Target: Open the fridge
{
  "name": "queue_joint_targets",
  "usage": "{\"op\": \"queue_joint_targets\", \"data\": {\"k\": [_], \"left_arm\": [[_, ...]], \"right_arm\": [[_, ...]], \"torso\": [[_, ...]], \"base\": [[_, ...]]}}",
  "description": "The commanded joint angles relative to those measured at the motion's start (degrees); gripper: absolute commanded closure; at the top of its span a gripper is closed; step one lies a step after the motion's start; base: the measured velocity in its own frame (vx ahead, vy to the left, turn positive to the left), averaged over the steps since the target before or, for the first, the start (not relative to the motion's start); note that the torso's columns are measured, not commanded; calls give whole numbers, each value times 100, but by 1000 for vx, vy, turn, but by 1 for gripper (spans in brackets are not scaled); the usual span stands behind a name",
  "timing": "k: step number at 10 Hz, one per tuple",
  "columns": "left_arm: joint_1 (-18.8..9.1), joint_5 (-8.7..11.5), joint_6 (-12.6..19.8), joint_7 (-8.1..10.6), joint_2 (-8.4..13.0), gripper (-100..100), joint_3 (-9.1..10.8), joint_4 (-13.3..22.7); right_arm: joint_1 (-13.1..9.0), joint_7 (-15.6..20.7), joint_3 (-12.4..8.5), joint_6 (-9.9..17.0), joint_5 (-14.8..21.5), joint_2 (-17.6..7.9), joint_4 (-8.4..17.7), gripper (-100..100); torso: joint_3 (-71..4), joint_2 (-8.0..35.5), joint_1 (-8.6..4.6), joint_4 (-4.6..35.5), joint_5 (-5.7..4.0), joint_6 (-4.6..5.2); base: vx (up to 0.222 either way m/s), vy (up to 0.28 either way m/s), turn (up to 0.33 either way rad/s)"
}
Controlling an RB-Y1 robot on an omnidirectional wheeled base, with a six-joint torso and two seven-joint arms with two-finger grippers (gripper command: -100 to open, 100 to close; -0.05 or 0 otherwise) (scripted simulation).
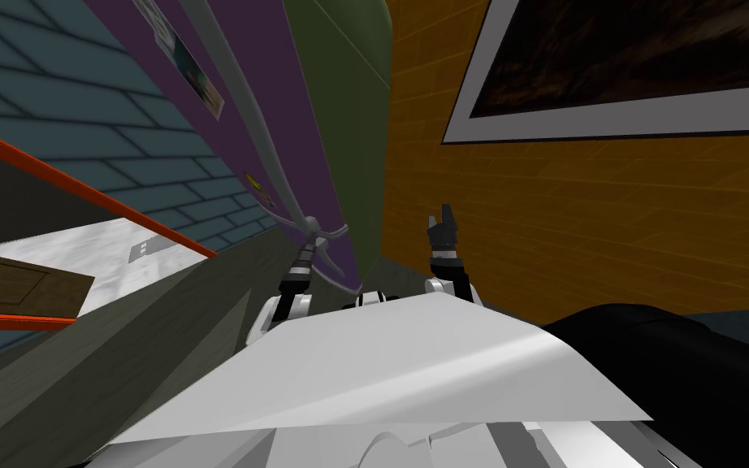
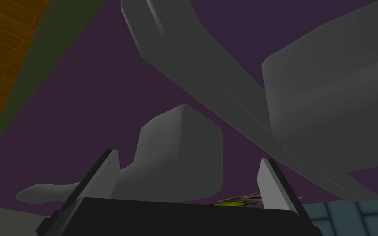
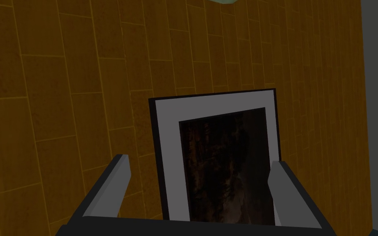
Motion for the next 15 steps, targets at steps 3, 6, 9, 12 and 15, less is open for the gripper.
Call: {"op": "queue_joint_targets", "data": {"k": [3, 6, 9, 12, 15], "left_arm": [[52, 13, 257, 46, 67, -100, 4, -308], [-6, 10, 117, 28, 35, 100, 5, -150], [59, 51, 39, 167, 280, 100, -137, -233], [117, 91, -32, 308, 527, 100, -284, -341], [204, 152, -139, 519, 896, 100, -504, -503]], "right_arm": [[1, 0, 0, 0, 0, 0, 0, 0], [-2, 0, 0, 0, 0, 0, 0, 0], [-2, 0, -2, 1, 0, -2, 1, 0], [-3, 0, -2, 1, 0, -3, 1, 0], [-3, 0, -3, 1, 0, -3, 1, 0]], "torso": [[-17, -28, -6, -8, -1, 1], [5, 3, 21, -9, 12, -4], [-4, -3, 66, 18, 9, -7], [-39, -44, 70, 31, -2, -22], [-46, -50, 58, 34, -10, -18]], "base": [[70, -10, -17], [-58, 7, 19], [-87, 225, -107], [-149, 281, -78], [-160, 352, -113]]}}
